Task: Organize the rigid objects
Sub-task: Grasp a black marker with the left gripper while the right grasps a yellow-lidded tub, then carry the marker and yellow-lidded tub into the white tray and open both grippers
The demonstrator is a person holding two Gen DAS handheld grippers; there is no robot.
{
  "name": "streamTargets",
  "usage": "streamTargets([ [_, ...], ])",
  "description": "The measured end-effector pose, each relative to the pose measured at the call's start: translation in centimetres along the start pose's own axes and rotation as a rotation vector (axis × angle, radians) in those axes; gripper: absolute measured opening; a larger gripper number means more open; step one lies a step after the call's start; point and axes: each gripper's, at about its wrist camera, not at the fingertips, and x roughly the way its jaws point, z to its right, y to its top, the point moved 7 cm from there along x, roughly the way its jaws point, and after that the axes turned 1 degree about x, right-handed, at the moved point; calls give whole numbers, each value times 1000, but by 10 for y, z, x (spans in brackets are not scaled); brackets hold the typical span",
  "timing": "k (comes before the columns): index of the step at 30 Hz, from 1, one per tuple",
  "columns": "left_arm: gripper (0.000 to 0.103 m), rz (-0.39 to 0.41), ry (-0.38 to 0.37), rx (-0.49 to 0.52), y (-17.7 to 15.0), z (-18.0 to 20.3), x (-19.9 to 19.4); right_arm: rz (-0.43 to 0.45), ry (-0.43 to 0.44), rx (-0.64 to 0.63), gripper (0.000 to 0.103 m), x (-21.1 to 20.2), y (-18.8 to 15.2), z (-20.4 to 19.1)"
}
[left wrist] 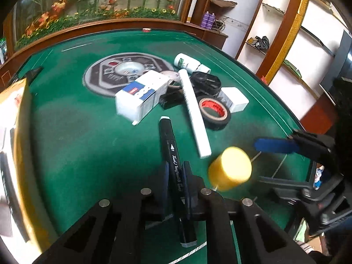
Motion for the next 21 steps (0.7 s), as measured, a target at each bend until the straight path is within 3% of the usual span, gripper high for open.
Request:
streamTargets([
  [5, 12, -13, 2, -19, -11, -6, -8, -73, -21, -64, 60, 25, 2, -12],
  [6, 13, -14, 6, -19, -11, -5, -8, -87, -40, -68, 57, 29, 0, -10],
  [7, 16, -18, 9, -19, -11, -5, -7, -96, -56, -70, 45, 32, -2, -7],
  [8, 21, -28, 10, -20, -12, -4, -4, -100, -55, -74, 41, 35, -3, -6],
  [11, 30, -24, 63, 0, -13, 0, 4, -84, -15, -53, 40, 33, -5, -1],
  [13, 26, -23, 89, 8, -11, 3, 6, -66, 41, -19, 40, 30, -4, 4],
  [14, 14, -24, 100, 6, -11, 3, 7, -58, 61, 3, 40, 28, -4, 8],
  [21, 14, 44, 75, -75, -17, 5, -8, 17, 126, 52, 40, 16, -1, 14],
])
